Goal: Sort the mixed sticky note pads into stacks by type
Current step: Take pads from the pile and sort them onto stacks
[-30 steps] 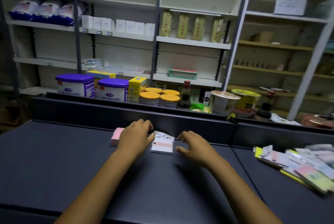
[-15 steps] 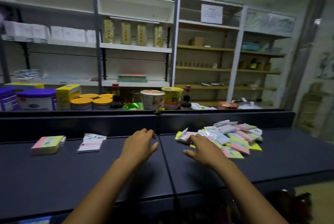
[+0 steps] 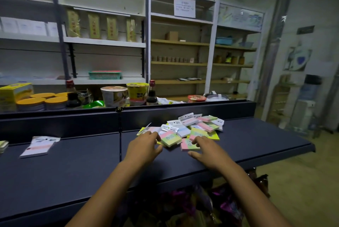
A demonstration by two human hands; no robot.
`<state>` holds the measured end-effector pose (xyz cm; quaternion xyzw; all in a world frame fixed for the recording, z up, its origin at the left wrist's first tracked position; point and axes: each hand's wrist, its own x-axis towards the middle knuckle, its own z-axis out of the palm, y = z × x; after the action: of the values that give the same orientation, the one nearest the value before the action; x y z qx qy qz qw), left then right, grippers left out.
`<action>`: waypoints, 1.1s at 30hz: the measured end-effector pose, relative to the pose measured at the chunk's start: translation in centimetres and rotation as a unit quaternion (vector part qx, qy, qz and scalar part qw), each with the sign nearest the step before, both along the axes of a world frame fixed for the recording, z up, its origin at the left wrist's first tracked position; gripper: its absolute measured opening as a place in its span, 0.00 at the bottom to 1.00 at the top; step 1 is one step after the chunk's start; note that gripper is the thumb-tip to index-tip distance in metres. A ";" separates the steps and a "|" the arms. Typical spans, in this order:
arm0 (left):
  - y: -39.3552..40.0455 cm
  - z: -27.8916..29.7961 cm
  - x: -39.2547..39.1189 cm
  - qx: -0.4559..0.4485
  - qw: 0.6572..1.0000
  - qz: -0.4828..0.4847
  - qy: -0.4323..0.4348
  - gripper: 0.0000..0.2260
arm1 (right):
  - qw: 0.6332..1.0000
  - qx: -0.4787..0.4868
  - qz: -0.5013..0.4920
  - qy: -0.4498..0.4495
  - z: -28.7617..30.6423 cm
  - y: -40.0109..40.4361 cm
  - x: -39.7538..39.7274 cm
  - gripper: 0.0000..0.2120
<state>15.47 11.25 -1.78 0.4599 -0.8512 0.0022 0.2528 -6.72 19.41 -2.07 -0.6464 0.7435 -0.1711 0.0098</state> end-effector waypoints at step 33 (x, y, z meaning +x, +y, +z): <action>-15.6 -2.0 -16.2 0.159 0.979 0.073 -0.101 0.34 | 0.997 -0.041 0.063 -0.013 0.3 -17.1 -13.9 0.19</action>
<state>-0.70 -4.31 -3.82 0.5524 -0.8260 -0.0685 0.0888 -20.66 2.34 -1.79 -0.6897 0.6933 -0.2088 0.0033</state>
